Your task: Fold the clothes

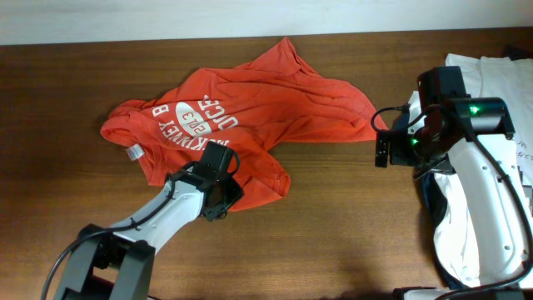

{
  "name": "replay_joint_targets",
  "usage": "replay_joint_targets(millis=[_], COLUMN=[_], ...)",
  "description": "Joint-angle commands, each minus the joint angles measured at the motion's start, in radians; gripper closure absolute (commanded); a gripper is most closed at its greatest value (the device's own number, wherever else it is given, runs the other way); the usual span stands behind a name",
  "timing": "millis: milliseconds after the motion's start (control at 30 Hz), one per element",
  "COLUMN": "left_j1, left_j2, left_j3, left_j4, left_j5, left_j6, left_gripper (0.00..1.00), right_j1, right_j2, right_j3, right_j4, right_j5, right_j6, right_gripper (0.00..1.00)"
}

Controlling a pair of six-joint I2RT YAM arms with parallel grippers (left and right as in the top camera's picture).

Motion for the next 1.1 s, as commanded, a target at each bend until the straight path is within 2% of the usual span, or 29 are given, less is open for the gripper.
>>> replay_joint_targets(millis=[0, 33, 100, 133, 167, 200, 233, 300, 367, 467, 500, 567, 633, 867, 900, 967, 1000, 1033, 1067], left_j1=[-0.002, -0.002, 0.028, 0.056, 0.121, 0.225, 0.358, 0.635, 0.813, 0.845, 0.845, 0.845, 0.845, 0.845, 0.845, 0.845, 0.845, 0.845, 0.845], left_j2=[0.059, 0.058, 0.031, 0.006, -0.049, -0.124, -0.201, -0.330, -0.386, -0.385, -0.385, -0.385, -0.385, -0.385, -0.385, -0.385, -0.385, -0.385, -0.385], left_j3=[-0.019, -0.019, -0.010, 0.000, 0.019, 0.033, 0.040, 0.040, 0.040, 0.040, 0.040, 0.040, 0.040, 0.040, 0.040, 0.040, 0.040, 0.040, 0.040], left_j4=[0.001, 0.000, -0.057, -0.118, -0.222, -0.316, -0.386, -0.427, -0.428, -0.443, -0.446, -0.451, -0.462, -0.483, -0.483, -0.483, -0.484, -0.484, -0.484], left_j5=[0.019, 0.018, 0.018, 0.018, 0.017, -0.002, -0.024, -0.027, -0.007, 0.034, 0.037, 0.037, 0.037, 0.037, 0.037, 0.036, 0.034, 0.033, 0.015], left_j6=[0.004, 0.037, 0.187, 0.229, 0.324, 0.432, 0.473, 0.499, 0.513, 0.514, 0.513, 0.513, 0.513, 0.514, 0.514, 0.522, 0.538, 0.568, 0.570], left_gripper=[0.93, 1.00, 1.00, 1.00, 1.00, 1.00, 1.00, 1.00, 1.00, 1.00, 0.99, 1.00, 1.00, 1.00, 0.99, 0.99, 1.00, 1.00, 0.99], right_j1=[-0.003, -0.003, -0.003, -0.003, -0.003, -0.003, -0.003, -0.003, -0.002, -0.002, -0.002, 0.007, 0.034, 0.136, 0.141, 0.142, 0.142, 0.134, 0.119], right_j2=[-0.013, -0.013, -0.013, -0.012, -0.010, -0.002, 0.012, 0.053, 0.104, 0.167, 0.185, 0.201, 0.214, 0.500, 0.517, 0.518, 0.518, 0.517, 0.516], right_j3=[0.003, 0.003, 0.003, 0.003, 0.003, 0.003, 0.002, -0.017, -0.030, -0.118, -0.169, -0.240, -0.318, -0.323, -0.323, -0.323, -0.322, -0.281, -0.205], right_j4=[-0.003, -0.003, 0.013, 0.017, 0.020, 0.020, 0.019, 0.020, 0.021, 0.091, 0.170, 0.384, 0.684, 1.005, 1.056, 1.120, 1.149, 1.151, 1.124], right_j5=[0.016, 0.016, 0.016, 0.016, 0.016, 0.016, 0.010, -0.031, -0.073, -0.208, -0.258, -0.261, -0.254, -0.246, -0.226, -0.211, -0.178, -0.097, -0.064], right_j6=[-0.005, -0.005, -0.006, -0.005, -0.005, -0.005, -0.005, -0.005, -0.004, 0.017, 0.017, 0.006, 0.006, 0.022, 0.022, 0.021, 0.022, 0.021, 0.021], right_gripper=[0.01, 0.01, 0.01, 0.02, 0.01, 0.01, 0.01, 0.02, 0.01, 0.01, 0.01, 0.04, 0.16, 0.16, 0.20, 0.62, 0.89, 0.96, 0.96])
